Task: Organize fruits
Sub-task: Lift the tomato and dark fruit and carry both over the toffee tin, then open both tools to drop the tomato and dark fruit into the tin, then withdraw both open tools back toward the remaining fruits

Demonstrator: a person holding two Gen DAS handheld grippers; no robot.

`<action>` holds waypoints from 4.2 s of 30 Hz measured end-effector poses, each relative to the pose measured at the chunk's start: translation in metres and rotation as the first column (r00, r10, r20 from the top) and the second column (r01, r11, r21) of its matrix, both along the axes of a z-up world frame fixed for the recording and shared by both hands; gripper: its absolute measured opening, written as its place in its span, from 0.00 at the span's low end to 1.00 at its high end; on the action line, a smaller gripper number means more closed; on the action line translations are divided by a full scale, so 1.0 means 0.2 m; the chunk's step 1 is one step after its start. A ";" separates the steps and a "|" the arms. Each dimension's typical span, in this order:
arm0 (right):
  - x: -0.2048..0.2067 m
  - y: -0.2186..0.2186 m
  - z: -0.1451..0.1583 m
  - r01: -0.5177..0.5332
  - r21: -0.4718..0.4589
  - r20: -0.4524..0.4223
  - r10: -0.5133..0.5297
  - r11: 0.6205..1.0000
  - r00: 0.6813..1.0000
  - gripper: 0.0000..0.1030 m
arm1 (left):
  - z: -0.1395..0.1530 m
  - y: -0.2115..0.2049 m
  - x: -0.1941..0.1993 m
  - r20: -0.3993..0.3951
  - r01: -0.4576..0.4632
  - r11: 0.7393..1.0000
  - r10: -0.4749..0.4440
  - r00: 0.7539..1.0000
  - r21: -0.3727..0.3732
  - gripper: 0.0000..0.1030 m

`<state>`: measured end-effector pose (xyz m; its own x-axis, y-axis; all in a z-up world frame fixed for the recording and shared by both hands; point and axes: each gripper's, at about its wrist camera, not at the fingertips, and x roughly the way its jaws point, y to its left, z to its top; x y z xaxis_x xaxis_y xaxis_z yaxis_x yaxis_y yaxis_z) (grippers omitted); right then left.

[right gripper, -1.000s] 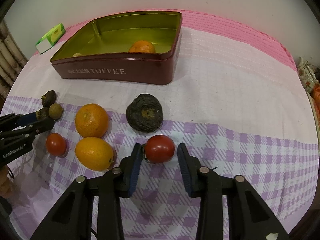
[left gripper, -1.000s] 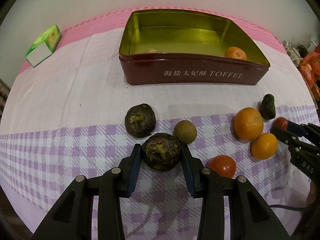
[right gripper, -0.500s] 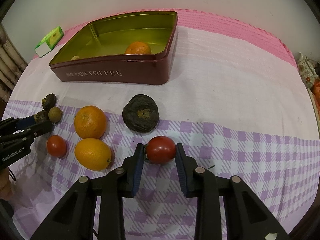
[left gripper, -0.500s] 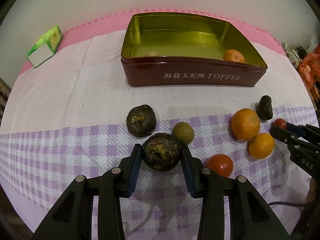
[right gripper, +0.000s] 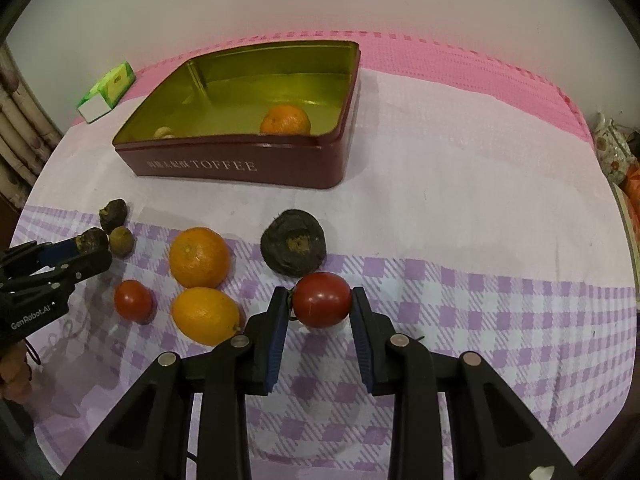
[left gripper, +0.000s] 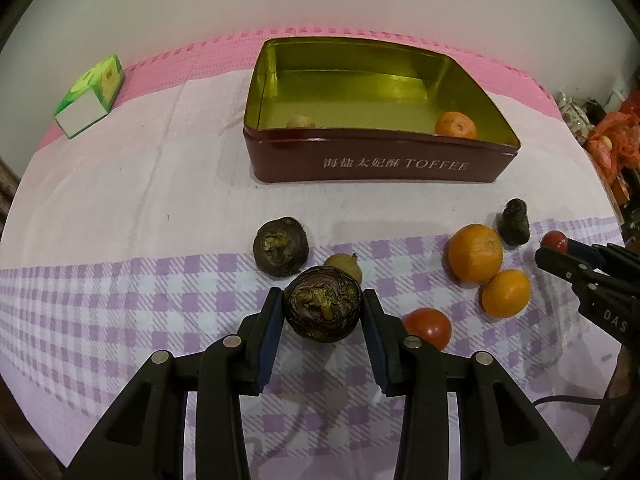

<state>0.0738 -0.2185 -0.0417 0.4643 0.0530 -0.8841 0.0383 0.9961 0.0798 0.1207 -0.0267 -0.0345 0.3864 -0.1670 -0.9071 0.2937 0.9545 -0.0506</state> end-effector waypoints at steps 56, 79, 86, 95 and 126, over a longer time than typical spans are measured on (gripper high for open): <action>0.62 0.08 0.12 -0.066 -0.015 0.046 0.067 0.998 0.997 0.28 | 0.12 -0.12 0.59 0.050 -0.039 0.999 0.040 0.998 -0.033 0.39; 0.62 0.07 0.12 -0.065 -0.003 0.039 0.065 0.998 0.997 0.30 | 0.03 -0.13 0.61 -0.006 -0.033 0.999 0.033 0.999 0.010 0.39; 0.62 0.07 0.13 -0.059 -0.003 0.050 0.059 0.998 0.997 0.30 | 0.04 -0.12 0.61 -0.007 -0.035 0.999 0.035 0.999 0.008 0.40; 0.61 0.08 0.17 -0.055 0.014 0.066 0.054 0.998 0.996 0.30 | 0.11 -0.12 0.59 0.019 -0.028 1.000 0.028 0.999 0.000 0.44; -0.14 0.21 0.10 -0.078 0.071 0.009 0.078 0.994 0.997 0.30 | 0.08 0.15 -0.18 -0.023 -0.072 0.995 0.074 0.997 0.076 0.44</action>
